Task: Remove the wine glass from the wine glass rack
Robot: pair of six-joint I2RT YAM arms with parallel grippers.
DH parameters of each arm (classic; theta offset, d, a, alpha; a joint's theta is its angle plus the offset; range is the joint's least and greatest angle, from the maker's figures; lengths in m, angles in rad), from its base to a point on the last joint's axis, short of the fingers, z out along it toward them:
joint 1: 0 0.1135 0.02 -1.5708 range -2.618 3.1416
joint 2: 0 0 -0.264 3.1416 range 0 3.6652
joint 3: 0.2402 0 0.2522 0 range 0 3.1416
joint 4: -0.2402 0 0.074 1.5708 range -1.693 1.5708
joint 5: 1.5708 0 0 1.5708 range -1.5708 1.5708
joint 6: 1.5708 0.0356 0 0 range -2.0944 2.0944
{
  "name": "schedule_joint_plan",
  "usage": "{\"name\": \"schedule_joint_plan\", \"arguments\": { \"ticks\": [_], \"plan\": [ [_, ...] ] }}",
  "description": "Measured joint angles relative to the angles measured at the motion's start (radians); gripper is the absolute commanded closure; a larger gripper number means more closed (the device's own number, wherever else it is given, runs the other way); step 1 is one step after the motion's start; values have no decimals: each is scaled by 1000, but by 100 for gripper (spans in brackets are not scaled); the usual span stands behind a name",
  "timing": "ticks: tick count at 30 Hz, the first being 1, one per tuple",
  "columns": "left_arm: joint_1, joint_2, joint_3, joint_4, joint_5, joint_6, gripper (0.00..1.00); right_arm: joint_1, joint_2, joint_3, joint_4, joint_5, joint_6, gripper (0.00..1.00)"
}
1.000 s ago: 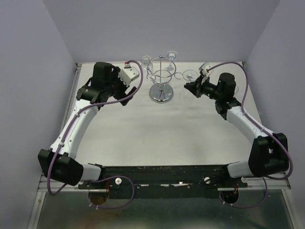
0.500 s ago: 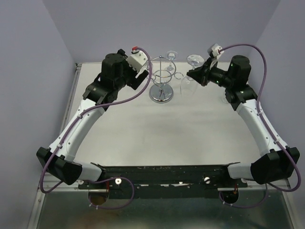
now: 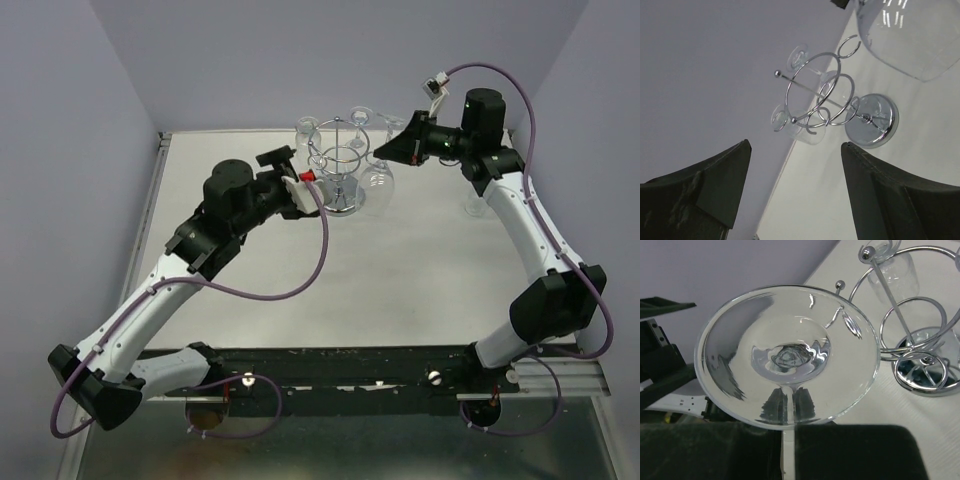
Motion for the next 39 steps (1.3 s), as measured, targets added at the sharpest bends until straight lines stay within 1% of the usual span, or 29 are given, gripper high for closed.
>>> {"name": "schedule_joint_plan", "arguments": {
  "ticks": [3, 5, 7, 10, 12, 15, 18, 21, 22, 23, 26, 29, 39],
  "plan": [
    [-55, -31, -75, 44, 11, 56, 11, 0, 0, 0, -2, -6, 79, 99],
    [-85, -22, -101, 72, 11, 82, 11, 0, 1, 0, -1, -14, 117, 99],
    [-101, 4, -114, 105, 11, 100, 11, -1, 11, 10, -4, -60, 134, 99],
    [-103, 57, -116, 182, 5, 111, 12, -1, 39, 39, 2, -164, 114, 99],
    [-103, 80, -116, 230, -2, 112, 15, -1, 35, 27, 0, -191, 78, 99],
    [-105, 103, -116, 324, -2, 129, 16, 8, -3, -31, -17, -200, -7, 99],
    [-105, 111, -110, 408, 3, 145, 18, 23, -31, -51, -66, -191, -106, 99],
    [-105, 114, -93, 462, 29, 159, 22, 49, -51, -52, -105, -167, -206, 99],
    [-106, 114, -82, 486, 83, 182, 26, 82, -74, -52, -153, -134, -309, 99],
    [-106, 114, -82, 486, 83, 182, 26, 85, -76, -52, -158, -131, -317, 99],
    [-106, 125, -74, 492, 113, 191, 31, 123, -93, -52, -204, -84, -415, 99],
    [-106, 135, -73, 496, 128, 195, 33, 142, -108, -52, -241, -53, -473, 99],
    [-106, 138, -73, 492, 166, 255, 38, 156, -114, -43, -254, -24, -515, 99]
  ]
}}
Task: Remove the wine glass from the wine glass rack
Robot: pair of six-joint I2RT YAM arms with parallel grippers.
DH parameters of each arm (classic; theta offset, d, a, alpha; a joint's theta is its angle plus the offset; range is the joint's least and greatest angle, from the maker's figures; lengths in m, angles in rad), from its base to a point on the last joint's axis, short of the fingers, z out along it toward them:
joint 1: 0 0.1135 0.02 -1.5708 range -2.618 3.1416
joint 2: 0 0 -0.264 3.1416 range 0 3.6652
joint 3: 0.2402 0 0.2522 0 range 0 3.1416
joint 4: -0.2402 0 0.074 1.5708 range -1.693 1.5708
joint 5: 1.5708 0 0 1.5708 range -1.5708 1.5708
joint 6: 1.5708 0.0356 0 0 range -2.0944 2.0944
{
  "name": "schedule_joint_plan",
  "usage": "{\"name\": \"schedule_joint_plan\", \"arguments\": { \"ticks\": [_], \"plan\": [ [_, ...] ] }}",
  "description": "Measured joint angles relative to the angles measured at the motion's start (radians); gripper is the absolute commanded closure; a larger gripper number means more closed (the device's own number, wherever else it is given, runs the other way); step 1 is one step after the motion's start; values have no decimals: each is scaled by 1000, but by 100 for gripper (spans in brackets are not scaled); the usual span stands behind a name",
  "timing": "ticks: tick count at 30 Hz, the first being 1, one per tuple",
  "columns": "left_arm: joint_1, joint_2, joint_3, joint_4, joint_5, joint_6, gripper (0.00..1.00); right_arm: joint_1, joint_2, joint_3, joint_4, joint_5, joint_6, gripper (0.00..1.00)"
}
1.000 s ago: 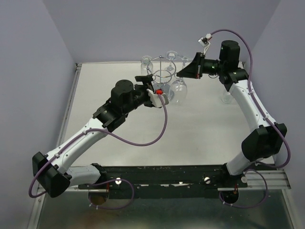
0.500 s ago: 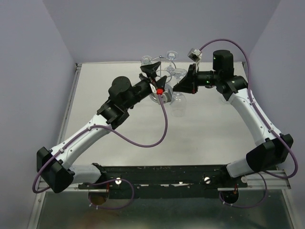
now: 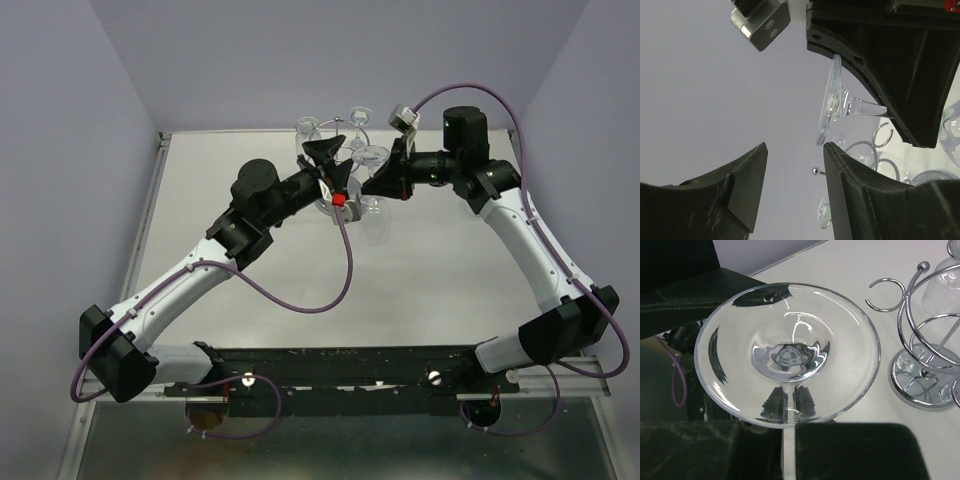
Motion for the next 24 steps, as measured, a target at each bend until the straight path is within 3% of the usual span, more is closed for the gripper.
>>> {"name": "schedule_joint_plan", "arguments": {
  "ticks": [15, 24],
  "plan": [
    [0, 21, 17, -47, 32, 122, 57, 18, 18, 37, -10, 0, -6, 99],
    [0, 23, 17, -58, 55, 162, 64, 18, 35, 45, -10, -20, -2, 99]
  ]
}}
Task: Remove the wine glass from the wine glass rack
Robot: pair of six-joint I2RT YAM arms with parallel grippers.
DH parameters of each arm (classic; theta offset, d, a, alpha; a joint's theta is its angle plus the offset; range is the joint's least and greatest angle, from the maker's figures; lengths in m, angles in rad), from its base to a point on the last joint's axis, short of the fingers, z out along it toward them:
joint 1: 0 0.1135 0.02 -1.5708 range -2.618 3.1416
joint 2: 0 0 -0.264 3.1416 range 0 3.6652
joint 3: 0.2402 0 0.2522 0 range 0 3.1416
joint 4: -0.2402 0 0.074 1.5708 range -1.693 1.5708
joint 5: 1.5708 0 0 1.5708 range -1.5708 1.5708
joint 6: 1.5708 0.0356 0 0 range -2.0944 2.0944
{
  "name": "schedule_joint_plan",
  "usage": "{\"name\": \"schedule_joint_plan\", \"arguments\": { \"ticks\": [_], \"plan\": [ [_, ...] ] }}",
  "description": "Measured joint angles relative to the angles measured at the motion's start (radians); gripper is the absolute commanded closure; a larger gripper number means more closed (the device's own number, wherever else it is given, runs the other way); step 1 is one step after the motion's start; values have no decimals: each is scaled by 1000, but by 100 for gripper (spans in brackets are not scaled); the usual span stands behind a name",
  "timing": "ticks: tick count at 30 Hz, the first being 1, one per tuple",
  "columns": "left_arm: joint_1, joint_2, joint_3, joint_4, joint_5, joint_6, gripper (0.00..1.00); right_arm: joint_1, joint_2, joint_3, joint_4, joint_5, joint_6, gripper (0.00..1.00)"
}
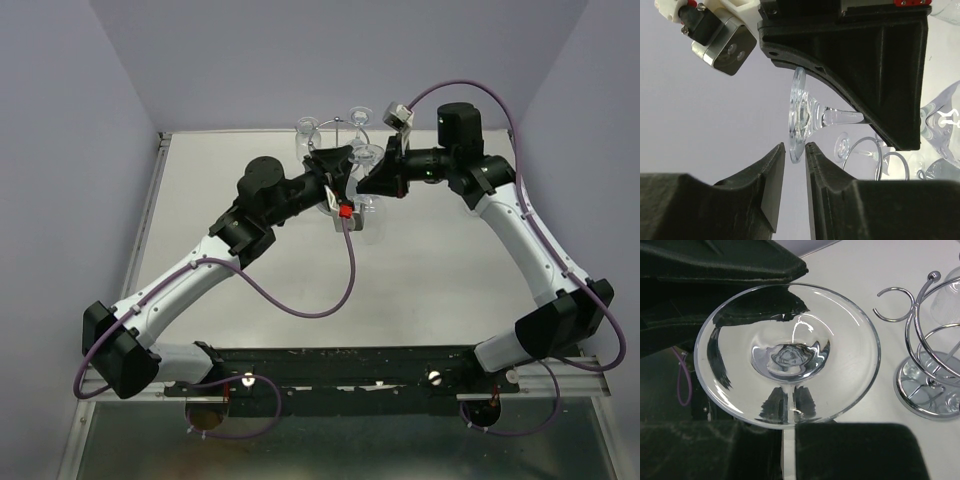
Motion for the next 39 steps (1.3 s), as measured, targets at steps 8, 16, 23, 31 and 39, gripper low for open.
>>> {"name": "schedule_joint_plan", "arguments": {
  "ticks": [8, 16, 23, 31, 39],
  "plan": [
    [0, 7, 5, -30, 23, 16, 97, 0, 19, 11, 1, -11, 7, 99],
    [0, 8, 6, -53, 31, -9, 100, -5, 26, 12, 4, -13, 30, 18],
    [3, -14, 5, -131, 0, -60, 100, -1, 7, 12, 5, -19, 19, 0],
    [63, -196, -4, -358, -48, -277, 100, -37, -101, 5, 3, -11, 11, 0],
    [320, -238, 44, -677, 60, -621, 100, -64, -163, -60, -24, 0, -170, 4]
  ]
}}
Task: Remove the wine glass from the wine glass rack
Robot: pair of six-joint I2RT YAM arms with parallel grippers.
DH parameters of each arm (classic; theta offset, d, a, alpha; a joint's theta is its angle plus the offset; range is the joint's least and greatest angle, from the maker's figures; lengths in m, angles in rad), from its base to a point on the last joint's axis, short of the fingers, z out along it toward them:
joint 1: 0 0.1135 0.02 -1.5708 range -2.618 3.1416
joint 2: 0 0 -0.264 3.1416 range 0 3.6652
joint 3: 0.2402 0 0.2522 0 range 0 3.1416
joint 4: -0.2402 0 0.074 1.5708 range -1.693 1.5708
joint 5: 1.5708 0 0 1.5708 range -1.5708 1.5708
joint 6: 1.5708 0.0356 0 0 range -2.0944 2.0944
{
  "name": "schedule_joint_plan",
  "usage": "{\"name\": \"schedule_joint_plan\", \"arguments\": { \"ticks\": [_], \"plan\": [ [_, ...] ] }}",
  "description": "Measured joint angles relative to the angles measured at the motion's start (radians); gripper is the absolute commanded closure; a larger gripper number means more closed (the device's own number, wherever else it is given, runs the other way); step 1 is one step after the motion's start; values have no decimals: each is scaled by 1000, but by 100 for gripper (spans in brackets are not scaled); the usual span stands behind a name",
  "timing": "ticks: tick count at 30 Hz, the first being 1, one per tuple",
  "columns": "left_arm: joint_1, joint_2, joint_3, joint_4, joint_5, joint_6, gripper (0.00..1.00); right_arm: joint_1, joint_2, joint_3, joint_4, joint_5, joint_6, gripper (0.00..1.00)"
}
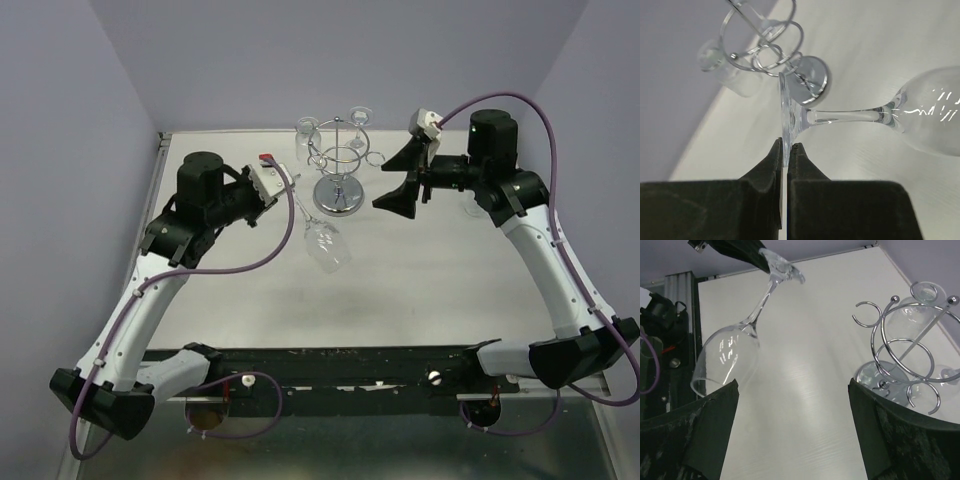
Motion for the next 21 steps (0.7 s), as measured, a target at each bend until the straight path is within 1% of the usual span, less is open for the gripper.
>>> {"name": "schedule_joint_plan", "arguments": {
  "ticks": [4, 7, 10, 14, 18, 21],
  "plan": [
    [35, 66, 10, -129, 118, -132, 100, 1, 0, 0, -3, 5, -97, 6],
    [71, 115, 0, -174, 241, -236, 100, 12, 0, 0, -4, 31, -177, 6],
    [134, 168, -26, -180, 356, -314, 100, 26, -8, -15, -3, 50, -260, 6],
    [210, 293, -32, -188, 513, -373, 100, 50, -37, -64, -6, 75, -369, 7],
    [246, 402, -52, -164, 632, -440, 100, 99, -39, -68, -51, 103, -491, 7],
    [251, 419, -84, -117, 698, -527, 100, 150, -26, -66, -117, 118, -600, 8]
  ]
}}
